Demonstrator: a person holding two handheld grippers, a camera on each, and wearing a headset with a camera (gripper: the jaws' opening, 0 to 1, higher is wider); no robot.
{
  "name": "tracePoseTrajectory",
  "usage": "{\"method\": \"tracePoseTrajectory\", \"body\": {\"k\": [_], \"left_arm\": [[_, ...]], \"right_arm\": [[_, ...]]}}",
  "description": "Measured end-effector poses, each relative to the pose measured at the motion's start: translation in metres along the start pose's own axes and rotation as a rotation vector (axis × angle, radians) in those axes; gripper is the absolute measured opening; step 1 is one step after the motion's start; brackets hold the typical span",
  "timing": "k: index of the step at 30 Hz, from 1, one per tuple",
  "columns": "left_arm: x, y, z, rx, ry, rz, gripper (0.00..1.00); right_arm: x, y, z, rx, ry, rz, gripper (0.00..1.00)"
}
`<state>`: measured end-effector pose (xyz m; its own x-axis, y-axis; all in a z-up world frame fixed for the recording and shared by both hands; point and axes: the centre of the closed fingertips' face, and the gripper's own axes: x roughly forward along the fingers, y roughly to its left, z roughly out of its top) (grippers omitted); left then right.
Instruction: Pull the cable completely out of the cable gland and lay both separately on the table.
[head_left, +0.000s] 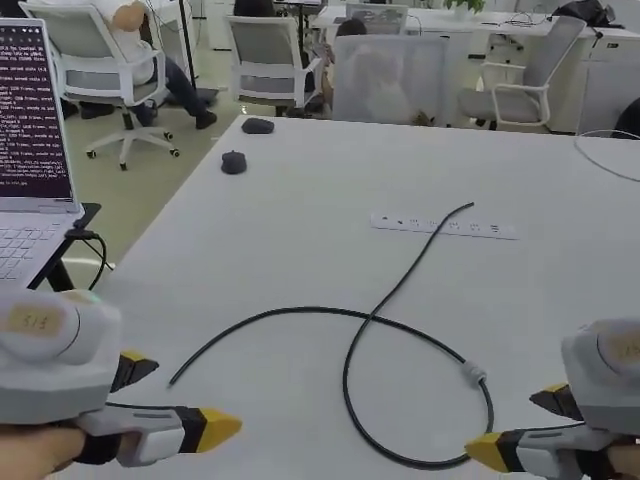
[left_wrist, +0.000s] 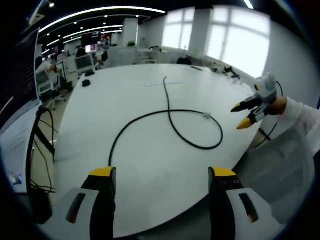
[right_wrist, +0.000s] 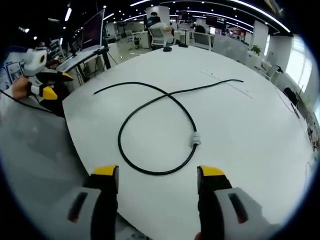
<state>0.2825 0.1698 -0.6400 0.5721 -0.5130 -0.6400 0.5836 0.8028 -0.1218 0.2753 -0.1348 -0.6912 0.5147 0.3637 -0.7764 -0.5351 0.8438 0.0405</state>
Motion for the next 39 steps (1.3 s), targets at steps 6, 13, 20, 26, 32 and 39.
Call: {"method": "tracePoseTrajectory", "body": {"k": [6,13,20,26,32,39], "left_arm": [[0.0,0.002,0.0,-0.005,0.0,0.005,0.75],[0.001,0.003,-0.001,-0.006,0.004,0.007,0.74],[0.001,0.004,-0.001,-0.012,0.003,0.007,0.73],[0.001,0.005,-0.001,-0.018,0.003,0.009,0.73],[0.002,0.005,-0.002,-0.018,0.007,0.009,0.73],[0.002,0.007,-0.003,-0.023,0.01,0.013,0.72]], "right_arm": [[0.018,-0.023,0.009,-0.017,-0.042,-0.019,0.5],[0.039,-0.047,0.01,0.034,-0.049,-0.036,0.35],[0.059,-0.062,0.015,0.047,-0.03,-0.06,0.28],[0.075,-0.069,0.019,0.079,-0.022,-0.058,0.24],[0.087,-0.075,0.018,0.095,-0.002,-0.058,0.23],[0.096,-0.087,0.012,0.158,-0.003,-0.084,0.19]]}}
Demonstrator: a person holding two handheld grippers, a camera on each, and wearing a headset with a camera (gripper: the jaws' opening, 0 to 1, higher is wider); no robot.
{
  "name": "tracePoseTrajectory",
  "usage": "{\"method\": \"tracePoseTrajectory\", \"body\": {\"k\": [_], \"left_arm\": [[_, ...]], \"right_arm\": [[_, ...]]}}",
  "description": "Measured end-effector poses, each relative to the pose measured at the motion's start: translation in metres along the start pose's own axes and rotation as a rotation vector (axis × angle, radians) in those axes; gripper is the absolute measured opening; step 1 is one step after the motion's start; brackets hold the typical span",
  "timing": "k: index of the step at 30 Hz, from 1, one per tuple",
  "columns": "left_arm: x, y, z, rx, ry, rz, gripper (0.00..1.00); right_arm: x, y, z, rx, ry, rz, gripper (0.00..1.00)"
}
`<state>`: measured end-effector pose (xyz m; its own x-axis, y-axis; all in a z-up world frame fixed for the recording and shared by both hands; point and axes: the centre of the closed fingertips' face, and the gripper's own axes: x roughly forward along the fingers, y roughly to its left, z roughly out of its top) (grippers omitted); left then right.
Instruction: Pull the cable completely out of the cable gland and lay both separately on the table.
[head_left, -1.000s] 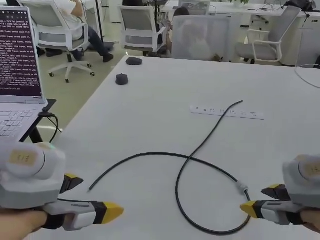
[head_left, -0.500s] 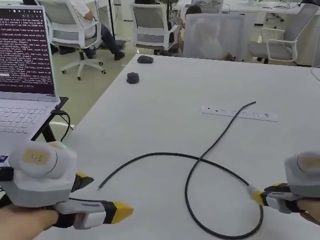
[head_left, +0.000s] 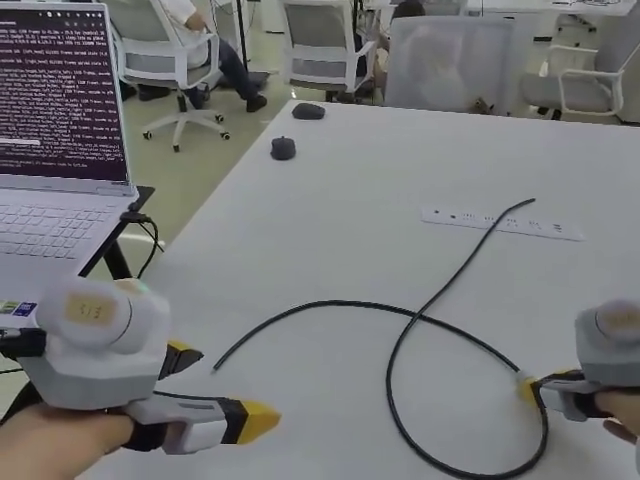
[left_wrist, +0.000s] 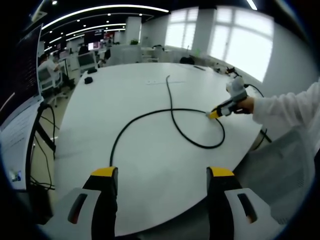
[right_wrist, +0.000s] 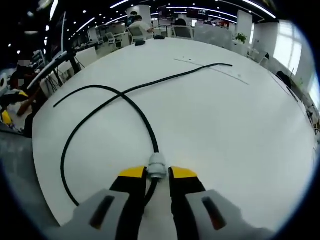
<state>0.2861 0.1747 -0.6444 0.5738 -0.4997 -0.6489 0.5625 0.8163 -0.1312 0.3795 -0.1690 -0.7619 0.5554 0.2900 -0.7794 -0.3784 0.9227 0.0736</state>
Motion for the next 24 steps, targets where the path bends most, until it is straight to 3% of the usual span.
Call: {"method": "tracePoseTrajectory", "body": {"k": [8,14,20,24], "left_arm": [[0.001,0.0,-0.001,0.0,0.004,0.002,0.72],[0.001,-0.001,0.0,0.008,0.007,-0.001,0.72],[0.001,-0.002,0.004,0.01,-0.014,-0.003,0.71],[-0.001,-0.006,0.012,-0.02,-0.055,-0.028,0.7]], "right_arm": [[-0.007,0.008,-0.001,0.026,-0.01,-0.006,0.16],[-0.014,0.012,0.0,0.112,-0.035,0.008,0.15],[-0.027,0.025,0.001,0.22,-0.069,0.047,0.15],[-0.037,0.036,0.004,0.344,-0.116,0.097,0.15]]}}
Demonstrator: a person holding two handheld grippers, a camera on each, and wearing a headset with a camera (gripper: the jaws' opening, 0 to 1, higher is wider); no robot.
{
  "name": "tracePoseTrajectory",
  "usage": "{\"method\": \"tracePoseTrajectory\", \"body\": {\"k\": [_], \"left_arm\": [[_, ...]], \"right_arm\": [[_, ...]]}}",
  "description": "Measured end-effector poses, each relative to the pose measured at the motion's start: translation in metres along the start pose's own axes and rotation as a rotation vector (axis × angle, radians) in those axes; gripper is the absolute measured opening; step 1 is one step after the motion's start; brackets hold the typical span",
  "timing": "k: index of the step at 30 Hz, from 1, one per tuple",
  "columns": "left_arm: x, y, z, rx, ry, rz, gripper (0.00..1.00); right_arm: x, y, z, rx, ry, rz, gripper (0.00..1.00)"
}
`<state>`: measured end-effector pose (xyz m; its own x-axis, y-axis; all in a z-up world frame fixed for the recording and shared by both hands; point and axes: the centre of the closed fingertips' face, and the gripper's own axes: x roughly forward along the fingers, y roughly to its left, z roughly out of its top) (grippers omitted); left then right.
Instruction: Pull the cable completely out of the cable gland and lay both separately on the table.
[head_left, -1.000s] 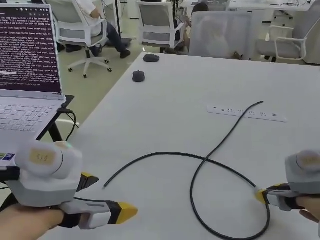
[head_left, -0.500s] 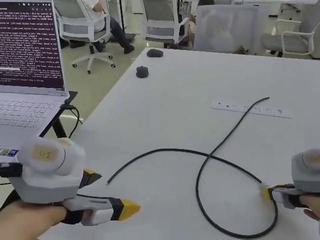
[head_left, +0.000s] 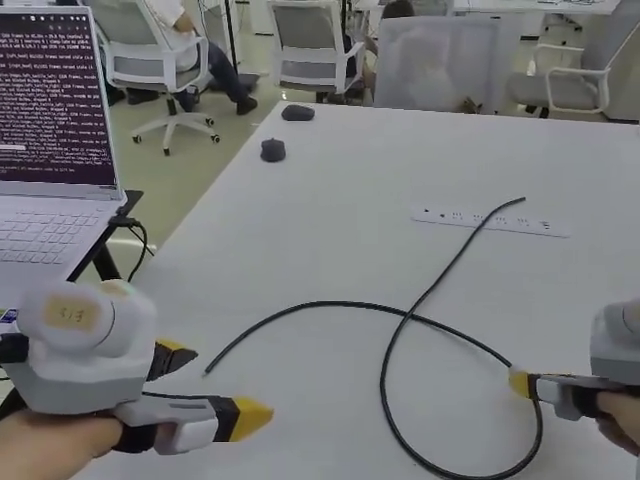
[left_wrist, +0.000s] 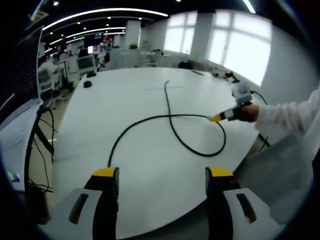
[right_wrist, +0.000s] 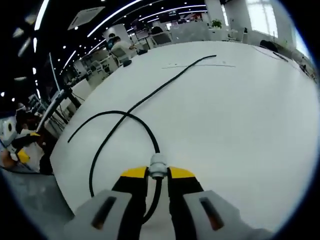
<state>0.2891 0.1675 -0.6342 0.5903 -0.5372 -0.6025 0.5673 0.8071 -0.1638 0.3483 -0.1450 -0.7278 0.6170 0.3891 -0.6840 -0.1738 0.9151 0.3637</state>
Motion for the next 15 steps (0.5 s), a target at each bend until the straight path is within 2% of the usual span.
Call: {"method": "tracePoseTrajectory", "body": {"k": [3,4,6,8,12,15], "left_arm": [[0.0,-0.004,0.005,-0.043,-0.035,-0.036,0.69],[0.0,-0.008,0.01,-0.073,-0.062,-0.063,0.68],[-0.002,-0.017,0.014,-0.132,-0.088,-0.111,0.63],[-0.002,-0.02,0.017,-0.164,-0.103,-0.14,0.61],[-0.002,-0.025,0.019,-0.15,-0.107,-0.151,0.6],[0.001,-0.038,0.025,-0.127,-0.113,-0.182,0.58]], "right_arm": [[-0.007,0.01,0.001,0.083,-0.033,0.044,0.15],[-0.01,0.014,0.001,0.117,-0.048,0.063,0.15],[-0.016,0.022,0.002,0.182,-0.072,0.097,0.15],[-0.021,0.028,0.004,0.223,-0.094,0.124,0.15],[-0.029,0.039,0.006,0.229,-0.112,0.148,0.15],[-0.036,0.053,0.011,0.266,-0.131,0.192,0.15]]}}
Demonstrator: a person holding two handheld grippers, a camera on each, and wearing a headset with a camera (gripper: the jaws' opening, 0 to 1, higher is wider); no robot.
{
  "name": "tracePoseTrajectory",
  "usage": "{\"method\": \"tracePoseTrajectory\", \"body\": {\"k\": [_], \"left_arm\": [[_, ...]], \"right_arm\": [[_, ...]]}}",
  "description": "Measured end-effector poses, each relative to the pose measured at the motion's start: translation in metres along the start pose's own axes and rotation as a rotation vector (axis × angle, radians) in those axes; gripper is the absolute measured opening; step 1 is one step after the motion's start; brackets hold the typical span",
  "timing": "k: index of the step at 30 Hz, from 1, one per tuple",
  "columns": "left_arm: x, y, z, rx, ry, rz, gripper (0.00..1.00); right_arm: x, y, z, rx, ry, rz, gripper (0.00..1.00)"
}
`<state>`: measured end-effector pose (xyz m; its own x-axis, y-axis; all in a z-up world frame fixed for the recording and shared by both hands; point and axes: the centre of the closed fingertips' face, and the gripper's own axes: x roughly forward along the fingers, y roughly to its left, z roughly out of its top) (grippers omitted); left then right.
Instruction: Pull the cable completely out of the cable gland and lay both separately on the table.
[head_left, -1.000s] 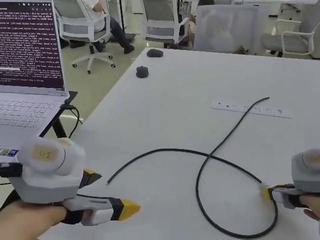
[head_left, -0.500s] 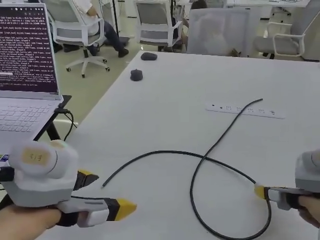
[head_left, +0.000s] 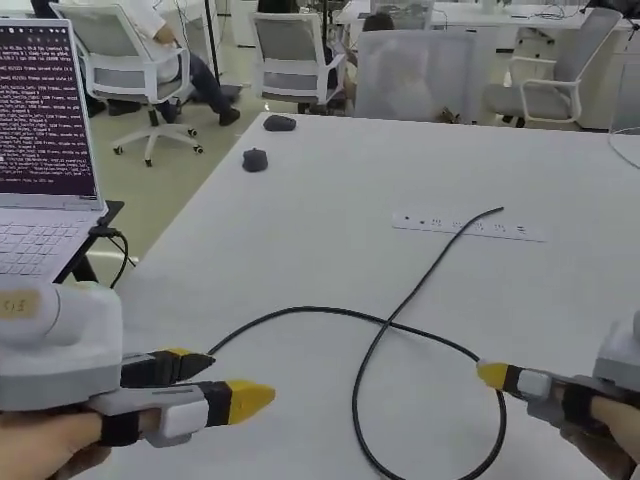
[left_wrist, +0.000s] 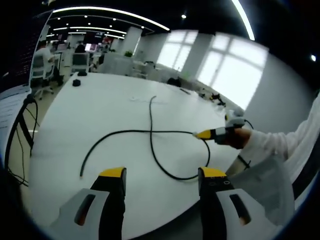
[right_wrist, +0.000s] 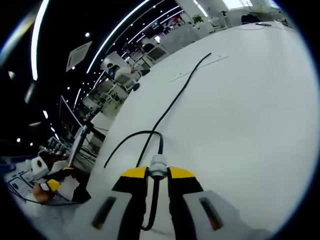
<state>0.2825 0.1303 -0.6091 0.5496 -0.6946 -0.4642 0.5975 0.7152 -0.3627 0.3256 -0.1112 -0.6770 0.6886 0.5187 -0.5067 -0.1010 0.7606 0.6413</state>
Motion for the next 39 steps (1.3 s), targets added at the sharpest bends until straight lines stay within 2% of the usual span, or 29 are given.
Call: {"method": "tracePoseTrajectory", "body": {"k": [1,4,10,13,17,18,19,20,21,25,27,28,30,33,39], "left_arm": [[0.001,-0.003,0.001,-0.001,-0.003,-0.009,0.57],[0.015,-0.029,0.01,-0.014,-0.032,-0.101,0.53],[0.039,-0.065,0.017,0.063,-0.036,-0.169,0.5],[0.05,-0.087,0.018,0.106,-0.036,-0.226,0.49],[0.058,-0.105,0.019,0.09,-0.04,-0.291,0.46],[0.062,-0.11,0.023,0.03,-0.054,-0.317,0.45],[0.064,-0.109,0.025,-0.011,-0.058,-0.318,0.43],[0.067,-0.108,0.026,-0.082,-0.056,-0.324,0.42],[0.068,-0.107,0.027,-0.104,-0.058,-0.33,0.4],[0.078,-0.108,0.031,-0.366,-0.054,-0.377,0.38],[0.082,-0.11,0.031,-0.453,-0.045,-0.395,0.36],[0.086,-0.112,0.032,-0.497,-0.055,-0.405,0.36],[0.092,-0.114,0.033,-0.553,-0.051,-0.415,0.36],[0.102,-0.112,0.034,-0.585,-0.051,-0.402,0.35],[0.115,-0.117,0.037,-0.646,-0.04,-0.4,0.34]], "right_arm": [[0.0,0.002,0.0,0.007,-0.002,0.006,0.15],[-0.003,0.02,0.002,0.032,-0.016,0.054,0.15],[-0.007,0.045,0.002,0.056,-0.016,0.118,0.15],[-0.01,0.056,-0.001,0.058,-0.005,0.15,0.15],[-0.013,0.067,-0.004,0.061,-0.003,0.181,0.15],[-0.014,0.071,-0.005,0.054,-0.003,0.193,0.15],[-0.015,0.073,-0.006,0.053,-0.003,0.201,0.15],[-0.017,0.076,-0.007,0.053,-0.003,0.208,0.15],[-0.018,0.077,-0.008,0.049,-0.006,0.213,0.15],[-0.023,0.088,-0.006,0.035,-0.031,0.249,0.15],[-0.024,0.094,-0.005,0.0,-0.043,0.261,0.15],[-0.025,0.096,-0.005,-0.028,-0.052,0.265,0.15],[-0.025,0.099,-0.004,-0.082,-0.063,0.263,0.15],[-0.025,0.102,-0.001,-0.119,-0.083,0.266,0.15],[-0.024,0.107,-0.004,-0.21,-0.092,0.255,0.15]]}}
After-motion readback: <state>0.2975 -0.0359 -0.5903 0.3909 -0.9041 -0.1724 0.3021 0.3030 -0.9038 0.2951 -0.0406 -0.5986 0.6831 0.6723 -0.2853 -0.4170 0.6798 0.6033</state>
